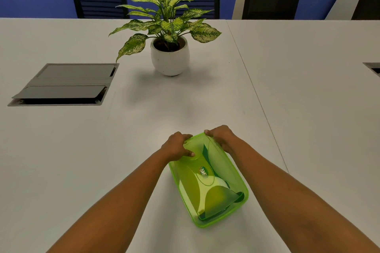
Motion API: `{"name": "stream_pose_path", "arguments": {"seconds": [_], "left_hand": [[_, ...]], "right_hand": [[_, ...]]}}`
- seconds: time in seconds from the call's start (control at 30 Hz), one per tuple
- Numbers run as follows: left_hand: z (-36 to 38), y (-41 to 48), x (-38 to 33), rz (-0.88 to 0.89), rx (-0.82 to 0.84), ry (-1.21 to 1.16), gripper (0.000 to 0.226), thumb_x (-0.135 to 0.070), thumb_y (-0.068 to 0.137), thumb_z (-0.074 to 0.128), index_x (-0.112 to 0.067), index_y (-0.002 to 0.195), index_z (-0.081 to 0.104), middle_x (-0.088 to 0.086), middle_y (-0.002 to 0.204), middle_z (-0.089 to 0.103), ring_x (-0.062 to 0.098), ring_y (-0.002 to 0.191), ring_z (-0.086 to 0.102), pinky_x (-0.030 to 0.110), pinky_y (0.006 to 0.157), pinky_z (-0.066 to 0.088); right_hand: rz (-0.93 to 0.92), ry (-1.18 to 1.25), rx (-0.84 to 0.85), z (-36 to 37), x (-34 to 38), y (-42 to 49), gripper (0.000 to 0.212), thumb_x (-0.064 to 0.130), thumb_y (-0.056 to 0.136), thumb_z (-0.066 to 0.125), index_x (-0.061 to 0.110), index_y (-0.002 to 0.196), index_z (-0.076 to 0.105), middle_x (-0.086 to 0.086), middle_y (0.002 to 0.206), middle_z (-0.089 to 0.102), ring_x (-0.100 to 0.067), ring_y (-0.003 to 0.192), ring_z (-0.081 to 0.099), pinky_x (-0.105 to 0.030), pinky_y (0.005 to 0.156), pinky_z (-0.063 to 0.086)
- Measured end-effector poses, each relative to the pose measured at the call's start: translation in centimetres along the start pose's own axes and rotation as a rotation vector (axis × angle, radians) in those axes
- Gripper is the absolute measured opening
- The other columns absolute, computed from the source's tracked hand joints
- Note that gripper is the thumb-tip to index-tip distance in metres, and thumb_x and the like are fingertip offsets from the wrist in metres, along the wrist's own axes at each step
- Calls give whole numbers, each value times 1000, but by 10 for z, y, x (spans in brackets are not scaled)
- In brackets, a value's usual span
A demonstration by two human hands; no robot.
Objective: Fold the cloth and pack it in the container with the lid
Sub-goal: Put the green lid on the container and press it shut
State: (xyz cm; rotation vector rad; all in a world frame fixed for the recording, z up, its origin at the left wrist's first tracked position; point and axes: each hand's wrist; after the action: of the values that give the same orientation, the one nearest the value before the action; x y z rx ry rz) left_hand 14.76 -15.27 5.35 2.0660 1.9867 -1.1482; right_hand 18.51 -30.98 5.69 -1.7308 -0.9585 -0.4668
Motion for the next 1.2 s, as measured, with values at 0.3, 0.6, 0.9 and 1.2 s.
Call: {"name": "stream_pose_path", "arguments": {"seconds": [0.3,0.6,0.9,1.2], "left_hand": [[6,-3,14,-122,-120,-133,66,-30,76,75,-15,134,48,17,134,49,33,127,41,46,105,39],[8,-9,42,-445,-442,-370,56,-34,84,65,-4,128,49,25,129,50,40,124,41,46,100,37],[45,-29,35,-108,-373,294,70,-63,88,3,-29,149,5,4,160,-2,20,148,-3,57,116,9],[55,-25,38,-49,-396,398,63,-52,95,12,-23,149,-2,6,160,-5,21,148,-7,44,120,-2]], "right_hand": [[-203,-129,69,11,-6,-12,48,29,88,63,3,127,55,-18,136,54,-32,125,49,-40,107,40],[-548,-915,-58,37,-45,-33,68,55,88,45,25,145,25,-5,159,10,-23,147,4,-58,115,8],[-624,-936,-185,42,-74,-35,65,58,93,24,32,149,5,-2,161,-3,-21,148,-7,-54,117,0],[-688,-971,-209,39,-78,-29,61,55,95,22,33,149,5,-1,161,-2,-19,148,-5,-49,118,-3]]}}
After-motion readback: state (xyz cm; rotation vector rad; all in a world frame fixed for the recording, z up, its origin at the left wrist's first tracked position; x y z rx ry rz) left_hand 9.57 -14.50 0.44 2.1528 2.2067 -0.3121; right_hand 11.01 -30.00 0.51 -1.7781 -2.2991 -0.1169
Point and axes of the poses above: each hand's wrist, its own y-axis towards the middle knuckle, its own z-axis out of the palm, x = y × z
